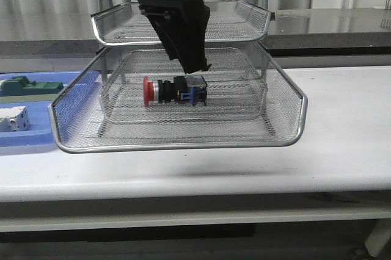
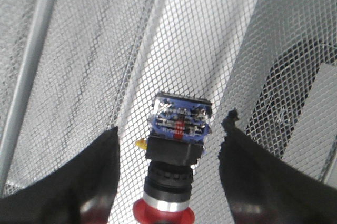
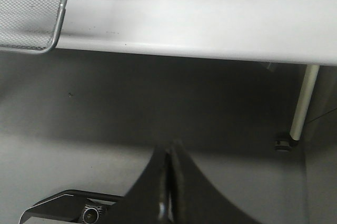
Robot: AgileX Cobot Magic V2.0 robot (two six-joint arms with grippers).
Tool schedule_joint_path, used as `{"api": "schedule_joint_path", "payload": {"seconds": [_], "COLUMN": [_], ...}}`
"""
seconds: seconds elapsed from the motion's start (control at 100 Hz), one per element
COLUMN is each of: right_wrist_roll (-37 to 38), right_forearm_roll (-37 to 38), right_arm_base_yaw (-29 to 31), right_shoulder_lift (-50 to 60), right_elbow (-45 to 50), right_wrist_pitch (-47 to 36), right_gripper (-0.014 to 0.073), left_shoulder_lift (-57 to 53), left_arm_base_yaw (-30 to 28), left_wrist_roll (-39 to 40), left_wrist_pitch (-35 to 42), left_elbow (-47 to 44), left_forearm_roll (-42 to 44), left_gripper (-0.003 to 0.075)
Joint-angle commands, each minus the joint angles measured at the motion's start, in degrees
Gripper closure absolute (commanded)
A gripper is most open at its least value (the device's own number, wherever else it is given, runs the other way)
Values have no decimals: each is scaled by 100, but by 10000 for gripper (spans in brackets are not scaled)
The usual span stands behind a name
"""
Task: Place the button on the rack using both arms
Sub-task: 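Lower the button into the tray and open the left gripper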
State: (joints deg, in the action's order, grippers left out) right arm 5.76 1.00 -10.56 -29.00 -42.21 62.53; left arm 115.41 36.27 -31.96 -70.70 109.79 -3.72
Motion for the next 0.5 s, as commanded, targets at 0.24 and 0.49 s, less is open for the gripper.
{"api": "schedule_joint_path", "payload": {"seconds": [0.24,0.49], "right_wrist_roll": [-5,-5], "right_forearm_roll": [46,46], "right_arm_base_yaw": [17,17], "right_shoulder_lift": [-22,-22], "right_elbow": [-137,-137], "right_wrist_pitch": [-309,-309], "right_gripper": [664,664], "left_shoulder_lift": [-1163,-1920], "left_arm_base_yaw": [-46,-359], "left_wrist_roll": [520,883], "left_wrist_pitch": [-208,-208], "left_elbow": [212,97], "left_forearm_roll": [-109,-85], "left_gripper": [313,323]}}
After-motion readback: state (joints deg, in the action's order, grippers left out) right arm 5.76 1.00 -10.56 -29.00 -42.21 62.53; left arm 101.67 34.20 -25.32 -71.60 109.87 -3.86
